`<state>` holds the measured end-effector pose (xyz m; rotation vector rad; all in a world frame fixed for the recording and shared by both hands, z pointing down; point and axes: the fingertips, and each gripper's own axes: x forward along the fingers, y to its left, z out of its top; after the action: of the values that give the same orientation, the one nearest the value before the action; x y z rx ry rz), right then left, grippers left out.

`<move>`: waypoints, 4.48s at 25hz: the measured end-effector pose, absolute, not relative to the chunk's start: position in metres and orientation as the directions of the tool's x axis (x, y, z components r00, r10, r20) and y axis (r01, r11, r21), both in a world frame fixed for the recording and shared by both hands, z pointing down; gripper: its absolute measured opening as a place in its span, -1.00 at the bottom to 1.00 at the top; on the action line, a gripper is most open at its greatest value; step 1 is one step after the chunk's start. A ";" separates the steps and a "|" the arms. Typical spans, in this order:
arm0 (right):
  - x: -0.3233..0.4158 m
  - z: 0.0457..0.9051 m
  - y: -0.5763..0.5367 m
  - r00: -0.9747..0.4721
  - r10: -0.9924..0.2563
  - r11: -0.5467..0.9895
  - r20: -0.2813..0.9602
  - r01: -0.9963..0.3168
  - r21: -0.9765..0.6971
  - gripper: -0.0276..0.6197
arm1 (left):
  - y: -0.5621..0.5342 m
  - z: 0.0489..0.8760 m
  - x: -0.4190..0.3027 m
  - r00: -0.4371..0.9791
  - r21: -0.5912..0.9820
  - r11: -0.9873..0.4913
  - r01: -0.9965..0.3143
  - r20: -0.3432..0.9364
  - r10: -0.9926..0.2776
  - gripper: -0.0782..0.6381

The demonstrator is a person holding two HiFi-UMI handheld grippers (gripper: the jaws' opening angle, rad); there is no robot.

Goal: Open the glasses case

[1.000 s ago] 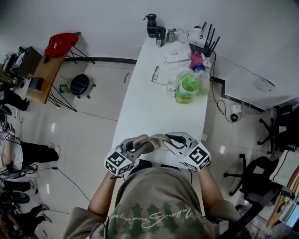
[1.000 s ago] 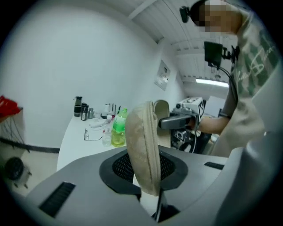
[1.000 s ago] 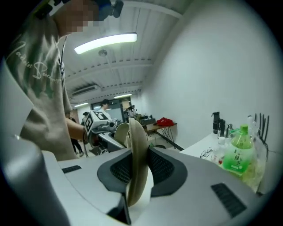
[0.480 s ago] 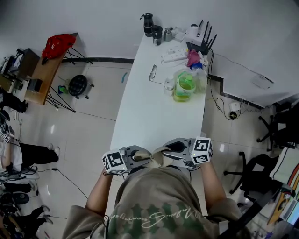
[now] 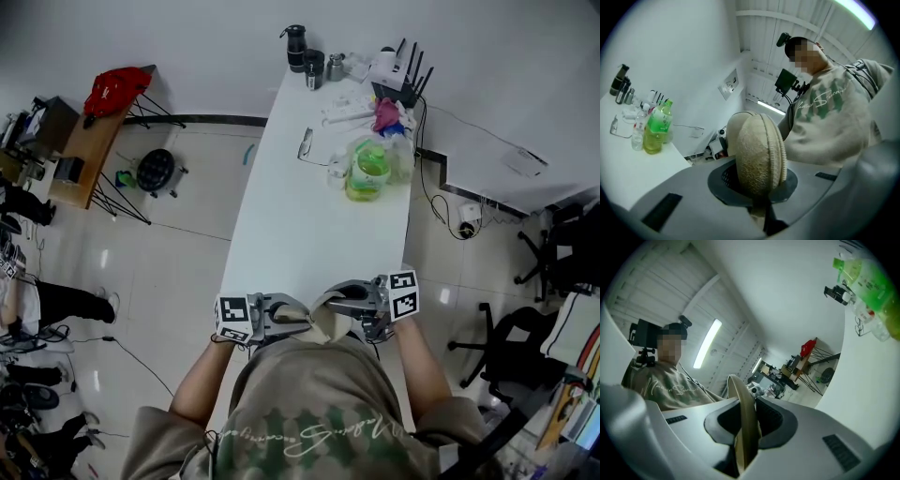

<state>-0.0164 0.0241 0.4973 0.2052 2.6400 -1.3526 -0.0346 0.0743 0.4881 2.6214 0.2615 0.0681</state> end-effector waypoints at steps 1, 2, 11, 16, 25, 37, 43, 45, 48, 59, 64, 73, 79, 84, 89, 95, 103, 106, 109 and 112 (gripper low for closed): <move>-0.016 0.502 0.024 -0.972 0.036 0.557 -0.232 0.212 -0.803 -0.72 | 0.075 0.492 -0.034 0.980 0.511 -0.840 0.181 -0.021 0.199 -0.67; -0.016 0.507 0.025 -0.968 0.025 0.534 -0.248 0.223 -0.815 -0.72 | 0.076 0.497 -0.034 0.979 0.540 -0.820 0.191 -0.042 0.200 -0.68; -0.018 0.517 0.034 -0.933 0.019 0.427 -0.359 0.332 -0.841 -0.73 | 0.084 0.501 -0.034 0.962 0.631 -0.727 0.271 -0.146 0.232 -0.70; -0.010 0.544 0.021 -0.968 -0.024 0.445 -0.251 0.215 -0.869 -0.73 | 0.065 0.531 -0.031 0.977 0.739 -0.642 0.206 -0.119 0.177 -0.69; 0.026 0.622 -0.009 -0.946 -0.299 0.411 0.127 -0.248 -0.877 -0.74 | 0.011 0.595 -0.064 0.980 0.772 -0.605 -0.196 0.128 -0.153 -0.35; 0.070 0.738 -0.104 -0.645 -0.626 -0.067 0.438 -0.515 -0.855 -0.79 | -0.001 0.580 -0.104 0.883 0.748 -0.538 -0.388 0.133 -0.451 -0.34; 0.078 0.789 -0.133 -0.558 -0.616 -0.138 0.556 -0.619 -0.773 -0.79 | 0.028 0.561 -0.086 0.884 0.795 -0.514 -0.322 0.058 -0.463 -0.34; 0.074 0.797 -0.142 -0.557 -0.606 -0.146 0.567 -0.624 -0.768 -0.79 | 0.032 0.557 -0.094 0.874 0.798 -0.503 -0.332 0.061 -0.482 -0.34; 0.074 0.809 -0.154 -0.548 -0.588 -0.168 0.595 -0.636 -0.753 -0.79 | 0.034 0.538 -0.099 0.857 0.776 -0.504 -0.380 0.090 -0.508 -0.34; 0.064 0.809 -0.171 -0.513 -0.540 -0.025 0.667 -0.783 -0.622 -0.78 | 0.025 0.528 -0.088 0.894 0.702 -0.594 -0.392 0.138 -0.427 -0.34; 0.076 0.782 -0.164 -0.437 -0.599 0.058 0.671 -0.859 -0.508 -0.75 | 0.009 0.529 -0.094 0.901 0.727 -0.577 -0.372 0.135 -0.412 -0.34; 0.057 0.670 -0.116 -0.565 -0.646 0.285 0.514 -0.803 -0.524 -0.75 | -0.027 0.526 -0.089 0.898 0.661 -0.632 -0.405 0.160 -0.409 -0.77; 0.024 0.583 -0.077 -0.677 -0.664 0.373 0.319 -0.669 -0.643 -0.75 | -0.022 0.522 -0.081 0.936 0.697 -0.647 -0.309 0.103 -0.337 -0.77; 0.001 0.544 -0.034 -0.699 -0.662 0.466 0.269 -0.665 -0.583 -0.89 | -0.011 0.525 -0.097 0.955 0.739 -0.635 -0.224 0.036 -0.294 -0.77; -0.016 0.538 -0.001 -0.714 -0.647 0.511 0.269 -0.667 -0.541 -0.89 | 0.004 0.535 -0.098 0.970 0.749 -0.639 -0.175 0.021 -0.242 -0.77; -0.021 0.525 0.024 -0.729 -0.640 0.551 0.244 -0.657 -0.515 -0.89 | 0.026 0.530 -0.098 0.948 0.737 -0.632 -0.242 0.041 -0.315 -0.77; 0.010 0.513 0.071 -0.774 -0.596 0.641 0.213 -0.619 -0.455 -0.89 | 0.090 0.532 -0.052 0.890 0.731 -0.601 -0.323 0.018 -0.456 -0.77; 0.029 0.514 0.093 -0.768 -0.609 0.650 0.198 -0.627 -0.431 -0.89 | 0.111 0.537 -0.034 0.868 0.712 -0.598 -0.369 0.033 -0.496 -0.77; 0.045 0.514 0.117 -0.751 -0.640 0.636 0.164 -0.638 -0.435 -0.89 | 0.132 0.545 -0.028 0.814 0.578 -0.622 -0.528 0.135 -0.565 -0.77; 0.063 0.517 0.137 -0.708 -0.688 0.598 0.159 -0.677 -0.428 -0.89 | 0.153 0.549 -0.023 0.740 0.452 -0.605 -0.655 0.221 -0.636 -0.77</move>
<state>0.0625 0.1366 0.5168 -1.1913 2.7877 -0.7313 -0.0230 0.1530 0.5488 2.4260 -0.9760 0.0505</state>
